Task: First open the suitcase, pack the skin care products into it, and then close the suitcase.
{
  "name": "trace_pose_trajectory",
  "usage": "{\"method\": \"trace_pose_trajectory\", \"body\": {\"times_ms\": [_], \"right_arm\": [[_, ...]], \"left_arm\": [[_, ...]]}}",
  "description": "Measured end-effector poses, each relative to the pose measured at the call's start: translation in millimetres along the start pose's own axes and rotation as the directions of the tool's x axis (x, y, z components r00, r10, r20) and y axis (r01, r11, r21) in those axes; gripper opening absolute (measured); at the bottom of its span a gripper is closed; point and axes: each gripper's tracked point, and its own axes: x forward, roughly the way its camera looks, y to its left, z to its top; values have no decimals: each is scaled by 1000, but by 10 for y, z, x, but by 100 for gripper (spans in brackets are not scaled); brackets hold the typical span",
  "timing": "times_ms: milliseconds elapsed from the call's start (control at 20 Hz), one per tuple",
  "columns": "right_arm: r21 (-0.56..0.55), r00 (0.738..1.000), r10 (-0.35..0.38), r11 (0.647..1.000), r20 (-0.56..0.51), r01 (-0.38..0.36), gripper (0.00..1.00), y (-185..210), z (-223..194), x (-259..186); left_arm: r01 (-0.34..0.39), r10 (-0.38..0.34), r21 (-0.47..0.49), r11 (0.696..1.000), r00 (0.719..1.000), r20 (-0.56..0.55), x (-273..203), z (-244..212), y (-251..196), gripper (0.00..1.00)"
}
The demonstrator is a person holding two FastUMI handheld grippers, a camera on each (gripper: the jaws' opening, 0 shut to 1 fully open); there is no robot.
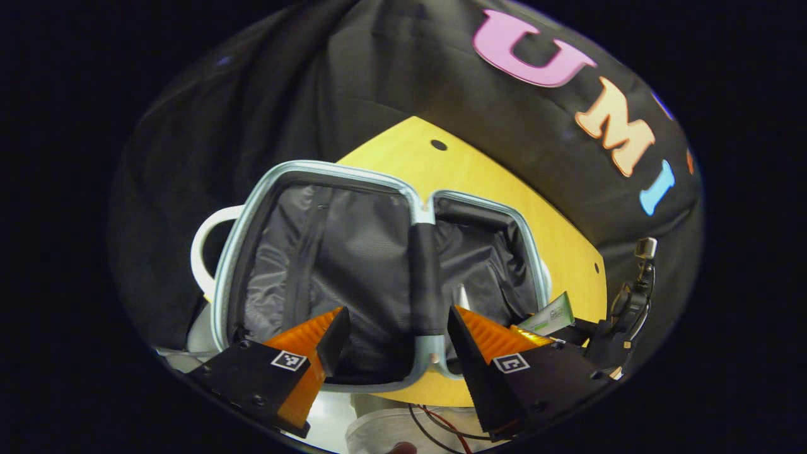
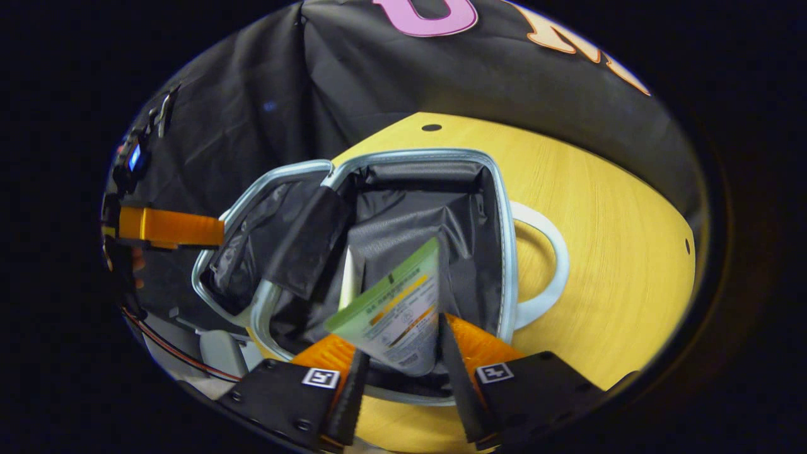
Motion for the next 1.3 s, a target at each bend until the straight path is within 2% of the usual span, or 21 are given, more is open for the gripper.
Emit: {"method": "trace_pose_trajectory", "body": {"times_ms": [50, 100, 150, 200, 250, 300, 400, 450, 500, 750, 850, 900, 1000, 1200, 1300], "right_arm": [[12, 1000, 10, 1000, 23, -10, 64, 24, 58, -4], [20, 999, 14, 1000, 51, -15, 73, 31, 135, -51], [24, 996, 15, 1000, 84, -17, 75, 24, 223, -90], [29, 992, 18, 999, 124, -22, 85, 20, 329, -140], [38, 986, 12, 999, 164, -18, 88, 4, 429, -212], [55, 981, 4, 998, 195, -14, 97, -26, 519, -293], [100, 968, -40, 995, 246, 15, 98, -186, 654, -427], [117, 963, -64, 993, 262, 35, 98, -267, 686, -494], [128, 957, -93, 990, 276, 59, 98, -359, 715, -561], [164, 930, -214, 971, 297, 171, 98, -657, 732, -790], [188, 921, -246, 962, 303, 196, 98, -714, 743, -888], [198, 914, -259, 959, 312, 204, 98, -736, 760, -939], [211, 903, -285, 951, 321, 226, 98, -796, 769, -1048], [218, 883, -341, 934, 322, 282, 98, -951, 761, -1243], [233, 878, -347, 931, 331, 280, 98, -953, 771, -1298]], "left_arm": [[-23, 23, -19, 1000, 1000, 7, -8, 32, 159, 92], [-40, 41, -34, 999, 999, 20, -25, 80, 299, 87], [-50, 52, -50, 997, 998, 37, -45, 133, 436, 91], [-53, 56, -66, 996, 997, 48, -70, 195, 556, 92], [-58, 63, -83, 995, 996, 60, -120, 245, 674, 92], [-67, 74, -97, 993, 995, 72, -147, 314, 814, 91], [-101, 112, -114, 988, 989, 94, -198, 438, 1139, 91], [-120, 133, -121, 985, 986, 105, -209, 497, 1310, 96], [-139, 153, -134, 981, 983, 104, -223, 544, 1457, 91], [-194, 211, -159, 968, 973, 97, -148, 614, 2073, 91], [-183, 199, -178, 967, 977, 77, -27, 577, 2206, 90], [-172, 188, -188, 967, 980, 70, 38, 546, 2264, 94], [-145, 161, -216, 966, 985, 62, 164, 517, 2334, 88], [-49, 69, -281, 958, 996, 64, 371, 442, 2292, 83], [12, 10, -301, 954, 997, 72, 435, 440, 2226, 78]]}}
